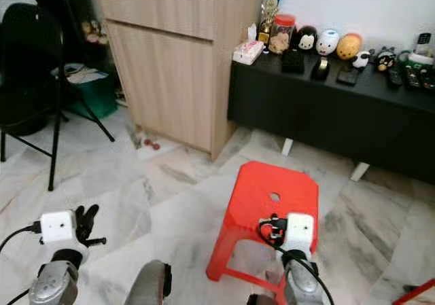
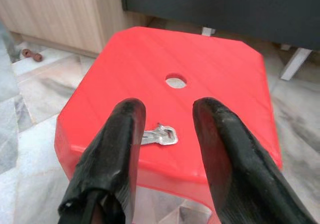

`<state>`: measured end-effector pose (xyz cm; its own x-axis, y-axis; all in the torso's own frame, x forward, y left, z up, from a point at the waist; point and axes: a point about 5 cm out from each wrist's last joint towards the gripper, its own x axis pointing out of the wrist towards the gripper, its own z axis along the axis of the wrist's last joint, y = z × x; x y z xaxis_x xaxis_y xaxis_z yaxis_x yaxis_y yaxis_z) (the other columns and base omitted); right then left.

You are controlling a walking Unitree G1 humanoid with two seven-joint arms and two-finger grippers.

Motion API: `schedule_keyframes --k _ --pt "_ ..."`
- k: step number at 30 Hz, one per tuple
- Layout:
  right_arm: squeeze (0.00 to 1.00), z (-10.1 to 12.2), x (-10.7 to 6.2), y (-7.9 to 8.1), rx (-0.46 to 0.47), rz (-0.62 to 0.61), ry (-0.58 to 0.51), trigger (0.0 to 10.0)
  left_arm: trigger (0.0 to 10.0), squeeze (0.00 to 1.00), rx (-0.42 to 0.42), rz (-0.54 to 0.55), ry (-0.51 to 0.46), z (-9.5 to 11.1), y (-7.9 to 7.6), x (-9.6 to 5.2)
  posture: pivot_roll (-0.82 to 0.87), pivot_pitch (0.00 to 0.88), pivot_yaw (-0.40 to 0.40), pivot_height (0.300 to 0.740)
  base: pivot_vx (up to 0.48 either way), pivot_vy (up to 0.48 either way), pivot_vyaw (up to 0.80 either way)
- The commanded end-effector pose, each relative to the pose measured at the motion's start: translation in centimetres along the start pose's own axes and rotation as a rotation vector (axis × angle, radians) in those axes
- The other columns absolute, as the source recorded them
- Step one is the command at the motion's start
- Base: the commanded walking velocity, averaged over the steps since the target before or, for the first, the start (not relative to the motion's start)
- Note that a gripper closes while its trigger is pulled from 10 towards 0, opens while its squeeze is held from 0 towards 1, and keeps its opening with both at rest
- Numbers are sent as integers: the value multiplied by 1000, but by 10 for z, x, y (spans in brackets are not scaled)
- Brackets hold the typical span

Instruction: Hang keys on a hook

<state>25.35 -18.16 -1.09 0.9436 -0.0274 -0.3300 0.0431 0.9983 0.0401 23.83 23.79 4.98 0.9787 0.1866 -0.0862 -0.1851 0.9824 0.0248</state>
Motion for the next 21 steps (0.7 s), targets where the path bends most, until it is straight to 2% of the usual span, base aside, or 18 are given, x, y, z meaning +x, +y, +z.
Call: schedule_keyframes --k 1,5,13,17,21 --pt "0 4 1 -5 -14 -7 -11 10000 10000 0 -3 -8 -18 6 -3 4 186 43 -82 626 0 0 606" --pt "0 2 1 -5 7 -9 1 10000 10000 0 -4 -10 -17 6 -3 3 184 43 -82 626 0 0 525" --pt "0 1 1 -3 -16 14 11 10000 10000 0 -5 -8 -22 7 -3 5 187 44 -86 626 266 0 0" --pt "0 1 1 -4 -26 5 9 10000 10000 0 -5 -4 -23 7 -3 6 186 43 -86 626 278 0 800" --pt "0 0 2 -5 -4 -4 17 10000 10000 0 -1 -5 -22 7 -3 5 187 44 -87 626 281 0 0"
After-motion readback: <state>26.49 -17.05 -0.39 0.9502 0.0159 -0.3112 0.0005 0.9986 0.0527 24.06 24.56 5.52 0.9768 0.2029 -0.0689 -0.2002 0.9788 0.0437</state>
